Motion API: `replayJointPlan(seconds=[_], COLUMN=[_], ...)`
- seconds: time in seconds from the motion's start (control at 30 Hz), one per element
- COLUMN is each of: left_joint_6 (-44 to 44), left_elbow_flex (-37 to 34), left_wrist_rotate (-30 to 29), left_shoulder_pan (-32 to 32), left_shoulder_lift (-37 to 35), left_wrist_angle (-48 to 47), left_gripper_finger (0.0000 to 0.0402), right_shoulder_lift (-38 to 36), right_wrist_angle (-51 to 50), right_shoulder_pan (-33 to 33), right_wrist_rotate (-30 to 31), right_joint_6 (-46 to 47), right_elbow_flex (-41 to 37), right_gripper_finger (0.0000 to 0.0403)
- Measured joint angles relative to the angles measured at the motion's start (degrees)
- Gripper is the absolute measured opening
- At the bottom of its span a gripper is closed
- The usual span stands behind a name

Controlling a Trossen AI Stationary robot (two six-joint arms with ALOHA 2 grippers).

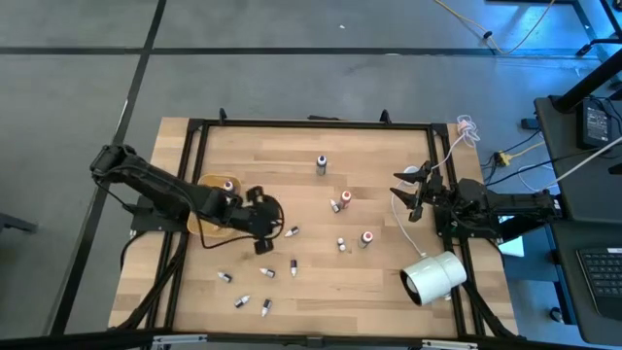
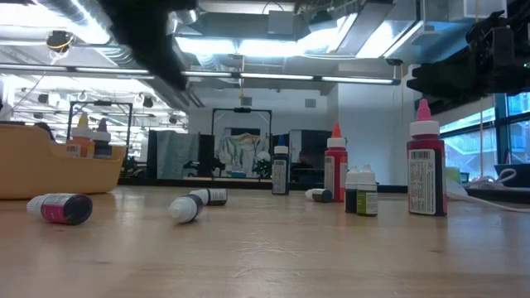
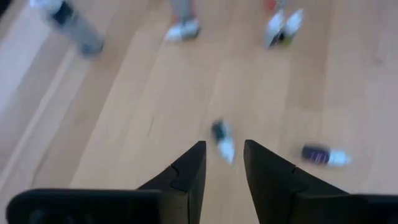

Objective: Pick & Place food coloring
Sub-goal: Put the small green food coloring bottle into the yellow bin

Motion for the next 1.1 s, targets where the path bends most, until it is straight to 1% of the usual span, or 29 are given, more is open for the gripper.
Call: replayJointPlan(seconds=[0.17, 0.27, 0.4, 0.47, 0.57, 0.73, 0.83, 1.0, 1.1], left_joint_6=[3.18, 2.97, 2.5, 1.89, -0.83, -5.03, -5.41, -0.69, 0.46], left_elbow_flex=[-0.02, -0.06, -0.07, -0.07, -0.07, -0.07, -0.04, -0.02, 0.0], left_wrist_rotate=[1.11, 1.11, -0.41, -0.43, 1.23, 1.48, 0.84, 2.66, 3.0], left_shoulder_pan=[1.07, 1.96, 3.26, 3.6, 4.07, 4.73, 4.76, 4.75, 4.74], left_shoulder_lift=[5.3, 9.83, 16.06, 18.67, 21.84, 24.55, 25.36, 25.63, 25.63], left_wrist_angle=[5.44, 6.15, 8.02, 8.78, 10.3, 11.57, 11.75, 12.07, 12.24], left_gripper_finger=[0.0131, 0.0161, 0.0199, 0.0212, 0.0225, 0.0233, 0.023, 0.0218, 0.0201], right_shoulder_lift=[0.02, 0.02, 0.02, -0.01, -0.01, 0.02, 0.01, -0.01, 0.01], right_wrist_angle=[0.01, 0.01, -0.02, 0.01, 0.0, -0.02, -0.02, 0.01, 0.0], right_shoulder_pan=[0.0, 0.0, 0.0, 0.0, 0.0, 0.0, 0.0, 0.0, 0.0], right_wrist_rotate=[0.0, 0.0, 0.0, 0.0, 0.0, 0.0, 0.0, 0.0, 0.0], right_joint_6=[0.0, -0.02, -0.02, -0.02, -0.02, -0.07, -0.1, -0.23, -0.25], right_elbow_flex=[-0.02, -0.01, 0.0, 0.0, 0.0, -0.01, -0.02, -0.02, 0.0], right_gripper_finger=[0.0229, 0.0229, 0.0229, 0.0229, 0.0229, 0.0229, 0.0229, 0.0229, 0.0229])
